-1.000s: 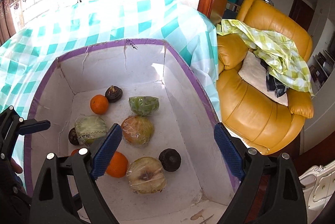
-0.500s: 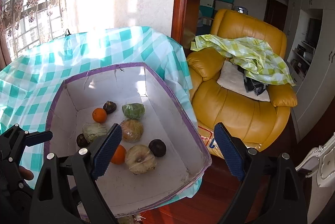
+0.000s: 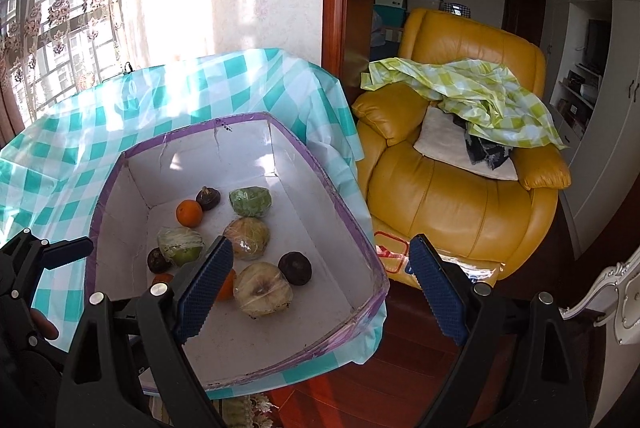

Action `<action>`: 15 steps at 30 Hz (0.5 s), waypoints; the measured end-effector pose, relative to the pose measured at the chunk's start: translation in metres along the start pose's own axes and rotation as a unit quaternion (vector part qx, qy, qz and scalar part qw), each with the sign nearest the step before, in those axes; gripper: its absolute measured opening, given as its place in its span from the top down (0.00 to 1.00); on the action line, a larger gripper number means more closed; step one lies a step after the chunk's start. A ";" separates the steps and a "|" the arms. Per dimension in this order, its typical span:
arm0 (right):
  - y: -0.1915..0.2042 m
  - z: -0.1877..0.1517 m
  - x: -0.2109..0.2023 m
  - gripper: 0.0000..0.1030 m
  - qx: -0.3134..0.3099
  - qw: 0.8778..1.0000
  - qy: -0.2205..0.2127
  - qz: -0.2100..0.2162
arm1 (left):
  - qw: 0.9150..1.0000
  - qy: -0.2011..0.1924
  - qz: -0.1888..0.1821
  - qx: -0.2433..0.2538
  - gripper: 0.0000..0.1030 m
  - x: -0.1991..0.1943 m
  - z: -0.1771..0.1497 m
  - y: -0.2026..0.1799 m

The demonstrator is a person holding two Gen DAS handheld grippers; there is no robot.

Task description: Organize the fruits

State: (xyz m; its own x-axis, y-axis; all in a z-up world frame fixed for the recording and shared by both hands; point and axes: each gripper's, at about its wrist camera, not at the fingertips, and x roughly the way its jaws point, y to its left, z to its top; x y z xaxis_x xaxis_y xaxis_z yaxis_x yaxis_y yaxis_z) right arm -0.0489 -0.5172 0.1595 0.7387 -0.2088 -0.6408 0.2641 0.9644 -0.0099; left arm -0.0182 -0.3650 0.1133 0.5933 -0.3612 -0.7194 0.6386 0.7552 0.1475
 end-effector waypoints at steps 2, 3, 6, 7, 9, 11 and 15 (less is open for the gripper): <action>0.000 0.000 0.000 0.16 0.000 1.000 0.001 0.001 | 1.000 -0.001 -0.001 0.001 0.02 -0.001 0.000 0.000; 0.000 0.000 0.001 0.16 -0.001 1.000 0.001 0.001 | 1.000 -0.001 0.000 0.000 0.02 -0.001 0.000 -0.001; 0.000 -0.001 0.001 0.16 -0.001 1.000 0.002 0.002 | 1.000 -0.002 0.003 -0.001 0.02 -0.001 0.000 0.000; 0.001 -0.001 0.001 0.16 -0.001 1.000 0.002 0.002 | 1.000 -0.002 0.004 -0.002 0.02 -0.001 0.000 0.000; 0.001 -0.001 0.002 0.16 -0.002 1.000 0.004 0.003 | 1.000 -0.001 0.003 -0.003 0.02 -0.001 0.000 0.001; 0.001 -0.002 0.002 0.16 -0.003 1.000 0.005 0.004 | 1.000 -0.002 0.004 -0.002 0.02 -0.001 0.000 0.001; 0.002 -0.002 0.002 0.16 -0.003 1.000 0.005 0.004 | 1.000 -0.001 0.004 0.002 0.02 -0.001 0.001 0.002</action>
State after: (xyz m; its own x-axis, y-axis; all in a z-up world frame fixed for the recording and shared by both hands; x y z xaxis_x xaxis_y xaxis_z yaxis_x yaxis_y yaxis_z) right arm -0.0481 -0.5156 0.1563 0.7344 -0.2003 -0.6485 0.2554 0.9668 -0.0094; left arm -0.0175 -0.3638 0.1153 0.5998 -0.3564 -0.7164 0.6359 0.7558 0.1564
